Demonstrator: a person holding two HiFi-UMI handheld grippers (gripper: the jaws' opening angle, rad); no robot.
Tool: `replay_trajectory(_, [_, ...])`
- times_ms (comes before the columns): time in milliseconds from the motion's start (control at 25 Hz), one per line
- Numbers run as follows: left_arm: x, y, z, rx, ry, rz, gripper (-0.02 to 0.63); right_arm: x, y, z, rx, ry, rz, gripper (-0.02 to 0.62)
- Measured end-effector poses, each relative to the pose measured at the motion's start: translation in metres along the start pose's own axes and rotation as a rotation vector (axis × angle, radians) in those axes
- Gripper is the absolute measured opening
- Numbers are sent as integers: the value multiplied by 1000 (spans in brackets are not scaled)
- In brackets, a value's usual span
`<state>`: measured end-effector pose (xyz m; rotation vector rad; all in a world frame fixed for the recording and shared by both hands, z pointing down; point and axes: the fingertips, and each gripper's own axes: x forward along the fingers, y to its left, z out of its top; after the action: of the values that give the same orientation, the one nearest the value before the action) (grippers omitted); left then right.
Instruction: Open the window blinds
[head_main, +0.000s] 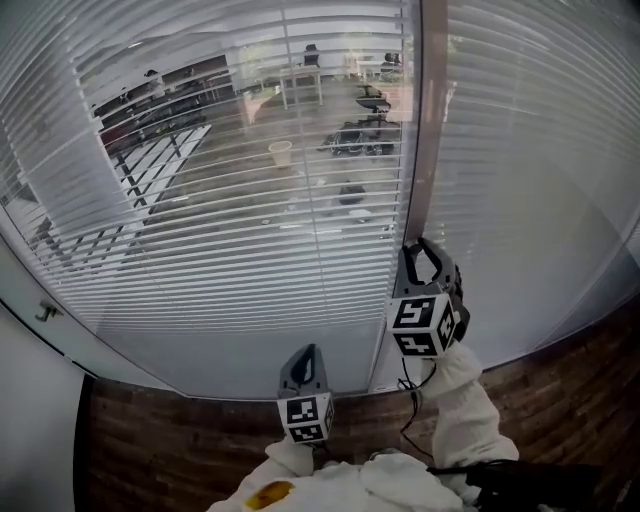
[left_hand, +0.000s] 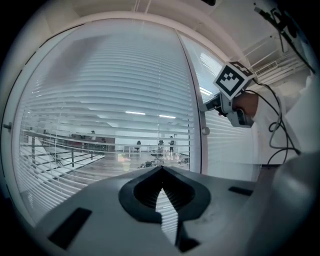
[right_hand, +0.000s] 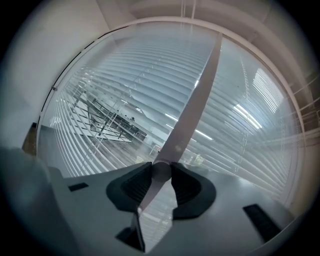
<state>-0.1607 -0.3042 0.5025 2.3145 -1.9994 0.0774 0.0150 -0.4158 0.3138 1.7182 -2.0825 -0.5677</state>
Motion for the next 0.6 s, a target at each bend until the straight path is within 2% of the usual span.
replay_trajectory(240, [-2, 2, -1, -5, 2, 18, 0, 0, 1, 1, -79, -23, -11, 130])
replay_trajectory(400, [-3, 3, -1, -8, 3, 27, 0, 1, 2, 1, -77, -33, -3, 130])
replay_trajectory(520, [-7, 4, 5, -22, -12, 37, 0, -5, 0, 1, 21, -94, -3, 132])
replay_trajectory(600, [-11, 7, 12, -37, -29, 48, 0, -16, -2, -3, 171, -156, -21, 132])
